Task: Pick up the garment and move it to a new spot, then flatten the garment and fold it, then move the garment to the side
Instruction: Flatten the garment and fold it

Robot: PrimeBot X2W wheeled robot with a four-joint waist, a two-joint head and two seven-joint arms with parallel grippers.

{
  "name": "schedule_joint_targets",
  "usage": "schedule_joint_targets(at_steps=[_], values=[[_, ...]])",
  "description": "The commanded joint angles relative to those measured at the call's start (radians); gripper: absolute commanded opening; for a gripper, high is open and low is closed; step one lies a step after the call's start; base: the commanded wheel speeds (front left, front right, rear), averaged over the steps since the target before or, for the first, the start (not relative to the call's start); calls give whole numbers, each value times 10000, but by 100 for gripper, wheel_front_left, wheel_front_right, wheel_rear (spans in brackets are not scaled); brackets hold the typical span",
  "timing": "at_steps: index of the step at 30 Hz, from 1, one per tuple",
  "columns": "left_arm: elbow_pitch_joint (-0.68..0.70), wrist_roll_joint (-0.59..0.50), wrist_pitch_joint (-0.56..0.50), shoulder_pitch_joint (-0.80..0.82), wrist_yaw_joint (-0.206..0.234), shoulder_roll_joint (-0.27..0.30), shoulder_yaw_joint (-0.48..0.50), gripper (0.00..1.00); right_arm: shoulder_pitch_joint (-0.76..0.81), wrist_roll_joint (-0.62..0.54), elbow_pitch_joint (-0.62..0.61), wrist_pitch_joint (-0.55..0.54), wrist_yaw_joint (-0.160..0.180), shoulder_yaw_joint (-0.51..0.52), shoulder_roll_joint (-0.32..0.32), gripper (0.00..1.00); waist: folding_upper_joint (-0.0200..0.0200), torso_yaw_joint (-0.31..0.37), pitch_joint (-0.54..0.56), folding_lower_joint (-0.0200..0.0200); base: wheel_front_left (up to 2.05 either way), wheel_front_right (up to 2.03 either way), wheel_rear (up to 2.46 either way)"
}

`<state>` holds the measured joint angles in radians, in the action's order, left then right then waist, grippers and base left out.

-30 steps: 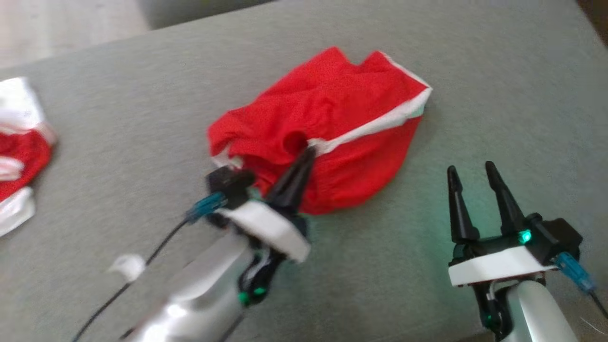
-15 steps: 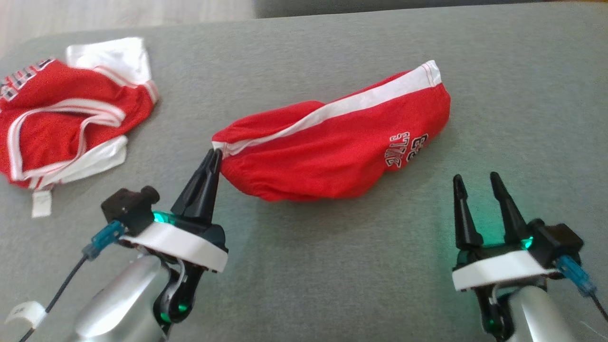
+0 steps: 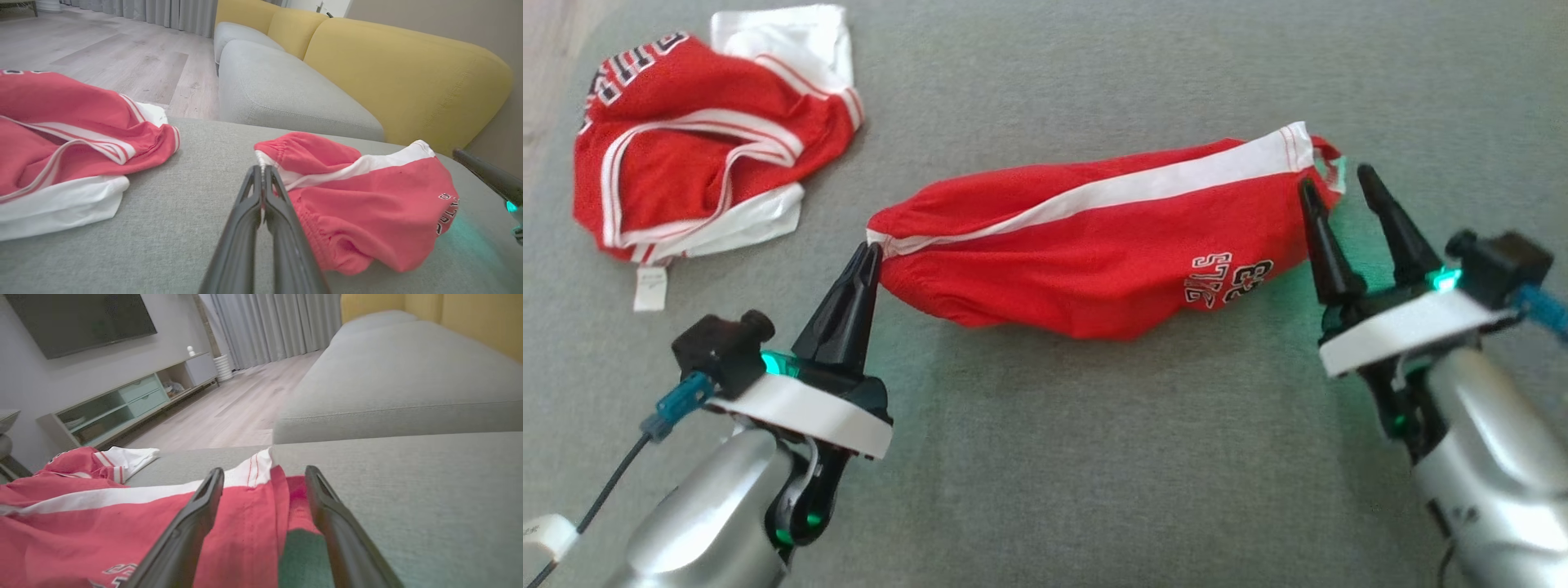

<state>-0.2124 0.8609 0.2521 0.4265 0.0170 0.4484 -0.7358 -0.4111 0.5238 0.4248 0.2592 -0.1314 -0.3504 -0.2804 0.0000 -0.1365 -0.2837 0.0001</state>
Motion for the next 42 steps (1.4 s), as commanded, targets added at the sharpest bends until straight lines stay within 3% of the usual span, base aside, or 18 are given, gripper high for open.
schedule_joint_targets(at_steps=[1, 11, 16, 19, 20, 21, 22, 27, 31, 36, 42], values=[[189, -136, 96, 487, -53, 272, 507, 0, -274, 299, -189, 14, 7, -362, -205, 100, 0, -147, -126, -1, 0, 0, 0], [-51, -498, 97, 646, -318, -92, 576, 0, -2284, 4314, -421, -1883, 7, -3278, -2908, 100, 0, -689, -555, -1, 0, 0, 0], [-208, -649, 97, 673, -487, -338, 593, 0, -2821, 5386, -598, -2592, 7, -4182, -3644, 100, 0, -886, -646, -1, 0, 0, 0], [-307, -708, 97, 657, -575, -452, 644, 0, -3005, 5846, -698, -2797, 7, -4618, -3908, 93, 0, -933, -649, -1, 0, 0, 0], [-336, -727, 97, 647, -596, -485, 675, 0, -3069, 5912, -720, -2762, 7, -4735, -3980, 76, 0, -936, -637, -1, 0, 0, 0], [-367, -745, 97, 632, -615, -512, 707, 0, -3135, 5968, -746, -2657, 7, -4826, -4026, 13, 0, -928, -614, -1, 0, 0, 0], [-402, -762, 97, 611, -631, -533, 739, 0, -3173, 6057, -772, -2566, 7, -4919, -4050, 0, 0, -909, -574, -1, 0, 0, 0], [-346, -939, 97, 587, -713, -479, 976, 0, -3422, 6414, -1132, -2064, 7, -5542, -4324, 0, 0, -562, -330, -1, 0, 0, 0], [187, -1246, 96, 1102, -837, -310, 1094, 0, -3966, 6261, -1231, -1311, 7, -5482, -4755, 0, 0, -68, -447, -1, 0, 0, 0], [1012, -1731, -400, 2793, -966, 136, 1267, 0, -5294, 5862, -1066, -618, 7, -4831, -5059, 0, 0, 1044, -1040, -1, 0, 0, 0], [1242, -1960, -1467, 5548, -1213, 375, 1469, 0, -7239, 4496, -693, -317, 7, -4068, -5030, 0, 0, 2235, -2021, -1, 0, 0, 0]])
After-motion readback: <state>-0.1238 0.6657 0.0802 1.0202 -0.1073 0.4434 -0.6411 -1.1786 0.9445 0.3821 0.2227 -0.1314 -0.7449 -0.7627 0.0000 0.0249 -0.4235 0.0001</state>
